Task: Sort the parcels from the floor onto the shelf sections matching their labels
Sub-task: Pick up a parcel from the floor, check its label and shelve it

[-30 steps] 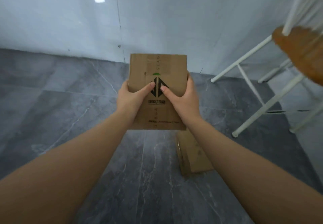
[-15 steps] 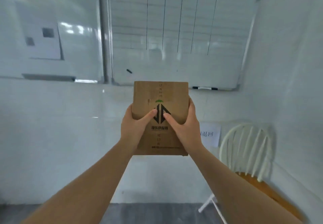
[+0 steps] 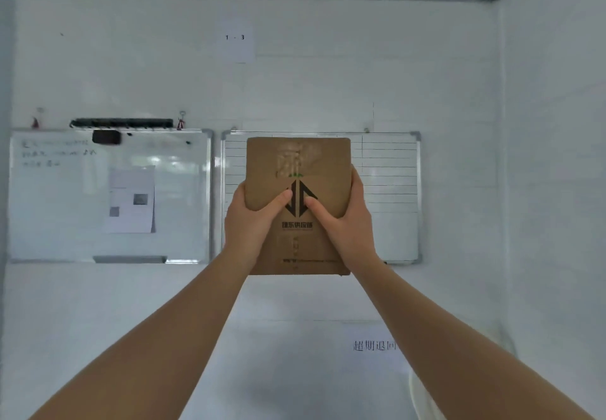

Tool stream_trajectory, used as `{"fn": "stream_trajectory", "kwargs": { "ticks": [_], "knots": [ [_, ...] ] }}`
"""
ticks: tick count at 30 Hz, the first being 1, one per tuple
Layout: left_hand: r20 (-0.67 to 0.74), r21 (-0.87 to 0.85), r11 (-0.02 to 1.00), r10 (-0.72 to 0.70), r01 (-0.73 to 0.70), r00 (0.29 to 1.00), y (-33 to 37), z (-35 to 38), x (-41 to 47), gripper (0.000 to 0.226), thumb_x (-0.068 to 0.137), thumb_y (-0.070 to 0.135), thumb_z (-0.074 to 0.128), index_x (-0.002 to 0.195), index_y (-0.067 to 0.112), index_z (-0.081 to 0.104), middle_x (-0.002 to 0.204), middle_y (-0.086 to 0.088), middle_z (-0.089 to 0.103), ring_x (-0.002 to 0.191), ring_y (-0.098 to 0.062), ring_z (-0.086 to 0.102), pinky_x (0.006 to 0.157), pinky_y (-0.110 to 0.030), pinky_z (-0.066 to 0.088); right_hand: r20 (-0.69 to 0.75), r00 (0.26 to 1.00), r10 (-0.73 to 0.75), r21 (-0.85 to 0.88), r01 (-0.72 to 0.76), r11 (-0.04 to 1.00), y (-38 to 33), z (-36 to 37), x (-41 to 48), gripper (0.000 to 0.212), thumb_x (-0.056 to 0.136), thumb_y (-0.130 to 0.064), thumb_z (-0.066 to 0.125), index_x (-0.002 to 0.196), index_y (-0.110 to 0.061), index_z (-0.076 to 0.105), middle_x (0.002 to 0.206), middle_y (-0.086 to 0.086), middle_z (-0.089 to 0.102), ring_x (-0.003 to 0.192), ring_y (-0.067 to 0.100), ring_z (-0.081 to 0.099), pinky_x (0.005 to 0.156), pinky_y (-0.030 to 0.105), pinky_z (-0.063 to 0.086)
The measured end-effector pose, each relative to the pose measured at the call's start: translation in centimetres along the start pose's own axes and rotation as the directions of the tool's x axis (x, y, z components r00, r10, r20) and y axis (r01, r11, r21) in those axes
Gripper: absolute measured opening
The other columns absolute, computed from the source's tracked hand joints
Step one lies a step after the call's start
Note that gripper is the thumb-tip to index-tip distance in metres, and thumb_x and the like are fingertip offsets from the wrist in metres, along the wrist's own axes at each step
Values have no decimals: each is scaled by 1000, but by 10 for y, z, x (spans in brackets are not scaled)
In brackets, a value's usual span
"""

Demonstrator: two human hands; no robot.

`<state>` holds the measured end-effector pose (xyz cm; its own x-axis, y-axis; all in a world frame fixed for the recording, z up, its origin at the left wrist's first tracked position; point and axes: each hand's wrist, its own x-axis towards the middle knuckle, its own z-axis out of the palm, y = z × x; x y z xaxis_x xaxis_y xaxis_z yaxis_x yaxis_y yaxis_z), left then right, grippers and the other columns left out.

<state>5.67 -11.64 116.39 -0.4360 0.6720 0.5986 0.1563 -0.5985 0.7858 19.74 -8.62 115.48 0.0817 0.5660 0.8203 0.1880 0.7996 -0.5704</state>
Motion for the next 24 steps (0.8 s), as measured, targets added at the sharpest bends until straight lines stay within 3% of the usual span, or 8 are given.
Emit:
{"fn": "stream_trajectory", "kwargs": {
  "ticks": [3,8,12,17,20,24],
  "knots": [
    [-19,34,999,13,-12,1000,20,14,-29,72,69,45,75,132,26,46,114,4,59,104,-20,60,90,-41,52,38,999,-18,8,18,1000,-15,-34,-11,94,77,-41,74,150,-27,16,145,-6,43,127,13,48,104,37,44],
    [-51,9,1000,15,-14,999,34,27,-80,66,72,39,74,131,26,46,107,7,58,94,-13,59,73,-25,48,109,994,-19,9,18,1000,-25,-75,-35,95,78,-40,72,150,-27,12,147,-4,40,127,14,48,104,41,45],
    [-68,10,1000,-25,26,997,43,29,-104,71,72,42,73,135,25,43,117,3,58,103,-19,59,80,-32,50,140,990,-18,15,16,1000,-34,-91,-49,95,78,-41,72,150,-29,11,146,-4,41,127,15,48,103,42,45],
    [-41,-7,1000,10,-11,999,59,29,-110,64,73,40,73,129,26,47,113,2,61,99,-17,62,72,-28,52,137,990,-27,82,16,996,-47,-100,-49,91,80,-37,71,149,-32,12,145,-6,41,125,14,50,102,42,47],
    [-12,-31,999,21,-21,1000,70,22,-107,58,74,36,73,126,25,48,111,3,61,93,-12,62,67,-24,50,145,989,-36,184,9,983,-56,-101,-51,88,82,-30,70,147,-42,12,143,-9,43,122,11,52,98,36,50],
    [25,-44,999,23,-22,999,85,7,-102,58,75,36,72,127,25,48,109,3,61,90,-10,61,64,-25,50,205,979,-5,280,-53,958,-68,-99,-54,88,77,-25,76,128,-67,18,143,-11,42,124,11,51,96,44,52]
  ]
}}
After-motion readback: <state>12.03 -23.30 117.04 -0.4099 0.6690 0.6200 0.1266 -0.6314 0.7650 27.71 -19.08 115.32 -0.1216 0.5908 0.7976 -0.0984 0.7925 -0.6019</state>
